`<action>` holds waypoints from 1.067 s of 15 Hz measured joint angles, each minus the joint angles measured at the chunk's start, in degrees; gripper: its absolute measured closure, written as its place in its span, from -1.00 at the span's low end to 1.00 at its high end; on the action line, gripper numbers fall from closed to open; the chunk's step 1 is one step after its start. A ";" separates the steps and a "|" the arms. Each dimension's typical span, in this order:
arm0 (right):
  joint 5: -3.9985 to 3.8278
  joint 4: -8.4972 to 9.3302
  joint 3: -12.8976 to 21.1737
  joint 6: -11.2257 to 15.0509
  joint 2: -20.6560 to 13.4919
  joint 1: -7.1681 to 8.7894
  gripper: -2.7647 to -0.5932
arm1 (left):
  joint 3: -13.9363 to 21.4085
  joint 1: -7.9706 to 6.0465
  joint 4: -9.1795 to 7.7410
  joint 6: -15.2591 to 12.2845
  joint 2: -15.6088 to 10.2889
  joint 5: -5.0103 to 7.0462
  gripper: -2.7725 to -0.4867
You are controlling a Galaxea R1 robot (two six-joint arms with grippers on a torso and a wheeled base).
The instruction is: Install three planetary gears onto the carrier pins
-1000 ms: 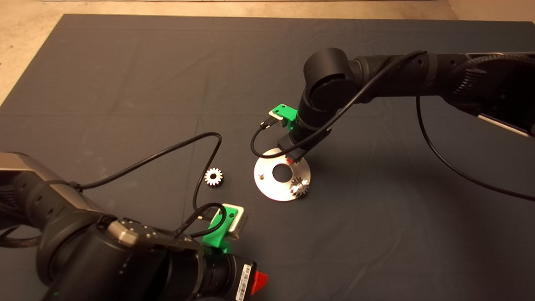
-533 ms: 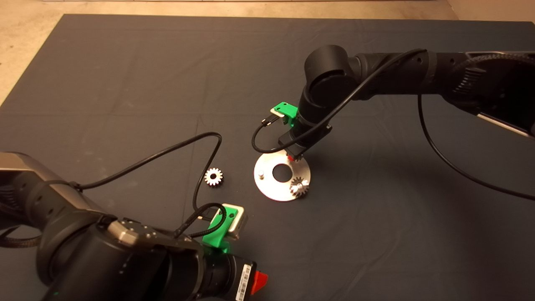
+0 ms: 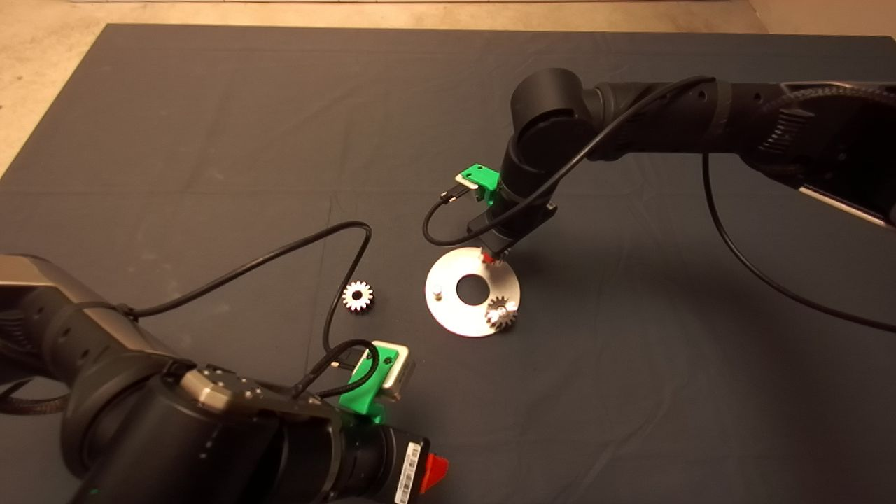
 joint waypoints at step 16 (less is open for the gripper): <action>1.95 -0.05 -0.44 0.00 0.27 0.04 0.73 | 0.00 0.00 0.00 0.00 0.00 0.00 -0.39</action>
